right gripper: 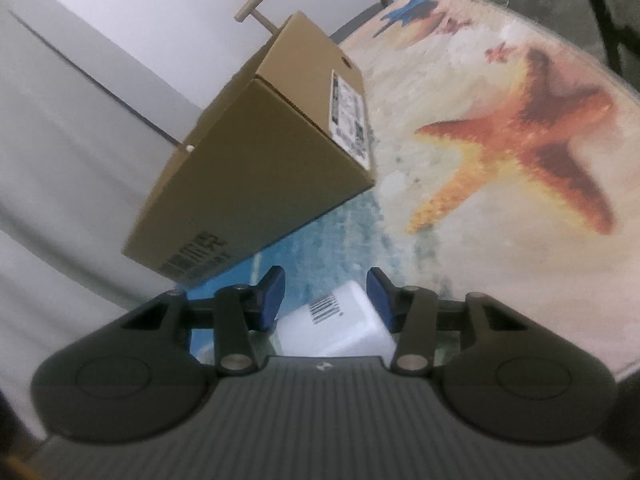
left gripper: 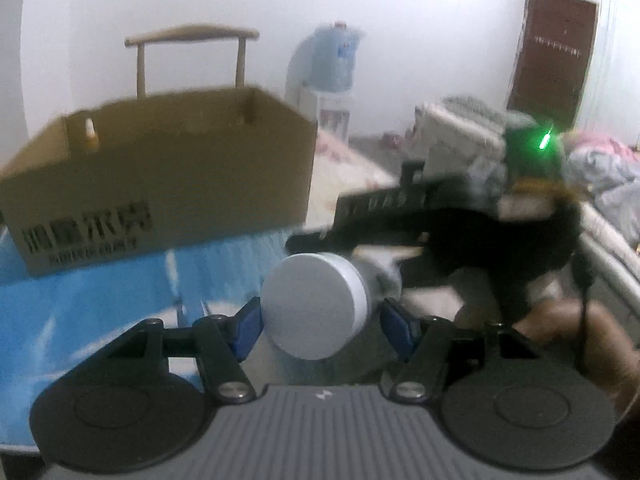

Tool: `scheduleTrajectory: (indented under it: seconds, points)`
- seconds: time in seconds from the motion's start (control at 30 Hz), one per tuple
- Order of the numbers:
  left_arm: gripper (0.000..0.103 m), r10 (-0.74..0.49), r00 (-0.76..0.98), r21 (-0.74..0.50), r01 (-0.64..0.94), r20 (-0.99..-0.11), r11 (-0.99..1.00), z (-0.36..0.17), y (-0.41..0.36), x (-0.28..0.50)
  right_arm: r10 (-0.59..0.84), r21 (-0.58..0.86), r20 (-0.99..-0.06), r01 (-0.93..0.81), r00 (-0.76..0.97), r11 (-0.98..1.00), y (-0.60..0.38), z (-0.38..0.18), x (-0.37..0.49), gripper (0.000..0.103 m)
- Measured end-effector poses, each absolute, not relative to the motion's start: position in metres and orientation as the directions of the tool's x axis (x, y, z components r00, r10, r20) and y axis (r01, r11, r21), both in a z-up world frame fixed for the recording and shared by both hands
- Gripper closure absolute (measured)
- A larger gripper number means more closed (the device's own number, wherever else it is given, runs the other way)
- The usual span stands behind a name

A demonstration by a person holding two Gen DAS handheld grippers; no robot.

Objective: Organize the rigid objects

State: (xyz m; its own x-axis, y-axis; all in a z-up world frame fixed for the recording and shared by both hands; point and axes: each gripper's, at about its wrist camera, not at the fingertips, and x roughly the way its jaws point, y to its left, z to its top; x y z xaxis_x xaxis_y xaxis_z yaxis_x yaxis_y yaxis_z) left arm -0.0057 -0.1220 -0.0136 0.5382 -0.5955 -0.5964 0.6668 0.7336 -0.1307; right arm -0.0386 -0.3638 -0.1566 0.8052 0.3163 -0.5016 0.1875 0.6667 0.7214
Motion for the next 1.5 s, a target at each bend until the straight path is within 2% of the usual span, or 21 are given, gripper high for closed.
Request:
scheduleTrajectory:
  seconds: [0.17, 0.5, 0.83, 1.0, 1.2, 1.5]
  points:
    - [0.038, -0.597, 0.57, -0.088, 0.678, -0.564, 0.73, -0.001, -0.138, 0.002, 0.397, 0.802, -0.455, 0.172, 0.797, 0.573, -0.37, -0.168, -0.022, 0.059]
    - [0.041, -0.616, 0.544, -0.068, 0.716, -0.57, 0.695, 0.005, -0.175, 0.012, 0.361, 0.805, -0.436, 0.179, 0.824, 0.565, -0.399, -0.168, -0.017, 0.058]
    - [0.048, -0.571, 0.55, 0.069, 0.754, -0.61, 0.653, 0.017, -0.208, 0.016, 0.364, 0.823, -0.401, 0.156, 0.841, 0.547, -0.42, -0.171, -0.011, 0.057]
    - [0.049, -0.574, 0.538, 0.096, 0.776, -0.617, 0.623, 0.016, -0.223, 0.018, 0.283, 0.794, -0.391, 0.166, 0.876, 0.584, -0.441, -0.159, -0.018, 0.056]
    - [0.049, -0.593, 0.528, 0.081, 0.784, -0.608, 0.616, 0.012, -0.224, 0.02, 0.221, 0.714, -0.396, 0.147, 0.891, 0.685, -0.464, -0.128, -0.051, 0.048]
    - [0.045, -0.647, 0.474, -0.006, 0.804, -0.597, 0.594, -0.003, -0.208, 0.031, 0.284, 0.579, -0.431, 0.021, 0.856, 0.815, -0.444, -0.074, -0.073, 0.03]
